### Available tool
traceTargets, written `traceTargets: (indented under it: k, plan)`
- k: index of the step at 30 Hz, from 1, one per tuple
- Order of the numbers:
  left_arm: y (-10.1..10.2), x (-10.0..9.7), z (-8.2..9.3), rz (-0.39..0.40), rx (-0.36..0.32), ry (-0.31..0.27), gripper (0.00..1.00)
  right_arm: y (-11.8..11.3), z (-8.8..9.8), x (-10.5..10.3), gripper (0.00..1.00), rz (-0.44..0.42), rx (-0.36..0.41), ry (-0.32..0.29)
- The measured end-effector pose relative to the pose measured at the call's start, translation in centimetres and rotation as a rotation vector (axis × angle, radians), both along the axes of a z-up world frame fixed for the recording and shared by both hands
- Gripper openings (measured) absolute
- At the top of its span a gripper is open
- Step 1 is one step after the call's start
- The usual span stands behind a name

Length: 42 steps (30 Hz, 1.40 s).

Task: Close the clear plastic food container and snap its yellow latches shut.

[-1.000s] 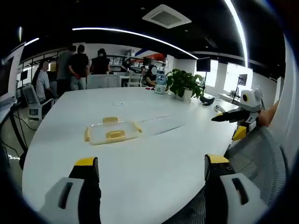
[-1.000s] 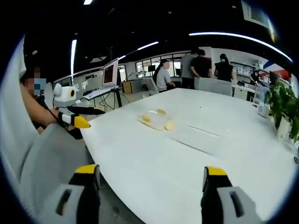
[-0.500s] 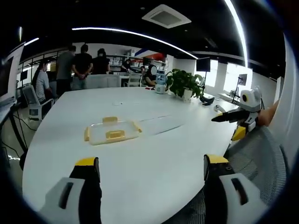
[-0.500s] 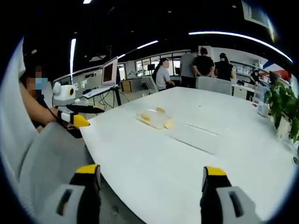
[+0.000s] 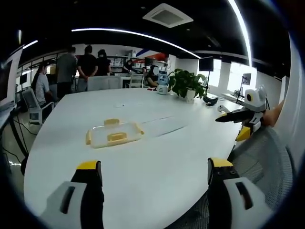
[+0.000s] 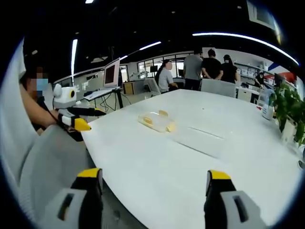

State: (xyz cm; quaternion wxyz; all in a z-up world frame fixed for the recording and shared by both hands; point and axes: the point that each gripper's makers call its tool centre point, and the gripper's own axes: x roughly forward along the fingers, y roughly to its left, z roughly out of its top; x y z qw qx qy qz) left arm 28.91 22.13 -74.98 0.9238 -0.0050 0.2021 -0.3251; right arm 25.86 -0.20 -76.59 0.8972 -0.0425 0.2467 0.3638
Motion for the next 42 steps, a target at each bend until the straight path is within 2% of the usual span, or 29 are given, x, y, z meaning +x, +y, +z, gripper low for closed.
traceTargets:
  k: [5,26,31,40,42]
  plan:
    - [-0.17,-0.01,0.13,-0.002,-0.013,0.004,0.90,-0.05,-0.05,0.03,0.89,0.001,-0.005,0.000]
    - [-0.11,-0.01,-0.31,-0.008,0.010,0.010,0.88,-0.08,-0.19,0.00,0.87,-0.003,0.001,0.006]
    - [-0.25,-0.22,-0.52,-0.014,0.008,0.018,0.87,0.03,-0.65,-0.32,0.87,0.013,-0.033,0.003]
    - [-0.57,-0.58,-0.74,-0.037,0.023,0.021,0.87,-0.30,-0.64,-0.19,0.88,-0.006,-0.032,0.008]
    - [-0.44,-0.39,-0.37,-0.026,0.007,0.010,0.87,-0.23,-0.62,-0.22,0.87,0.000,-0.038,0.006]
